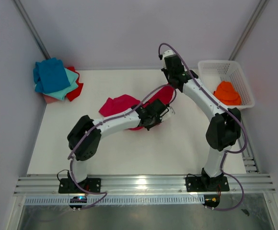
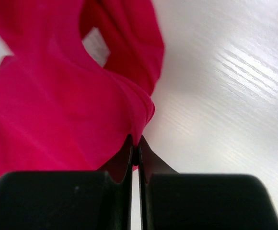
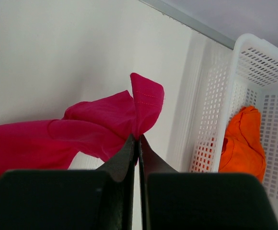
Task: Fold and stack the t-shirts
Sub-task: Flatten the tshirt out
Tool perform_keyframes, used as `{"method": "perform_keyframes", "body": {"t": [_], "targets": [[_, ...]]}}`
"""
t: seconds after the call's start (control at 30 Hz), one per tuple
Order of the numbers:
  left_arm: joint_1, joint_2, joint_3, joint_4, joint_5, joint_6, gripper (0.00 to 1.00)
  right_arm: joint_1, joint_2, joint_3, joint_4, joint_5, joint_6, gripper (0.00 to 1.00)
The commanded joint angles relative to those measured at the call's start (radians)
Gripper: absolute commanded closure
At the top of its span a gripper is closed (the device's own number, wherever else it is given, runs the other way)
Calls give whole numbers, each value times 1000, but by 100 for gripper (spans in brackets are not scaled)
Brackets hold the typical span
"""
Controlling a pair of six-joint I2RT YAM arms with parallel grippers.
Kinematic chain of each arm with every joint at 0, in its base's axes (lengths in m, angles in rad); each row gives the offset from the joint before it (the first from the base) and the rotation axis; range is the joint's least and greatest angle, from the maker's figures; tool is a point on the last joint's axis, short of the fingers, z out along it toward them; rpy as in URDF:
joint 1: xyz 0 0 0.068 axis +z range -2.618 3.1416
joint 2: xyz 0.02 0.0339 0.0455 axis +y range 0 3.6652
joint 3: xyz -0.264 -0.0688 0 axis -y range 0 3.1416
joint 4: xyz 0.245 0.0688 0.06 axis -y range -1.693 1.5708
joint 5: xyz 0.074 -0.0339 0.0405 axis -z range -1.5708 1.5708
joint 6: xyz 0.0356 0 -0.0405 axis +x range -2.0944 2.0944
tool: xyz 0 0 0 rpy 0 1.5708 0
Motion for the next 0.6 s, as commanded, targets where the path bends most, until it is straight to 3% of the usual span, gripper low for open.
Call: {"method": "perform_keyframes", "body": {"t": [0.0,0.3,0.43,0.47,0.53,0.57], "targets": [[47,-159,113,-32,-25,14,100,-2,-50,-9,34,3,27,97],[154,-360,372,-165,-79,88,100,-4,-36,-33,29,-23,51,97],[162,-409,405,-170,-119,120,100,-2,-39,-26,15,-54,59,97],[162,-416,406,-170,-125,122,100,-2,-41,-22,9,-63,59,95],[163,-435,403,-170,-125,122,100,-2,-45,-22,6,-90,59,79],[163,-440,400,-168,-124,120,100,-2,-54,-27,12,-101,57,76]]}}
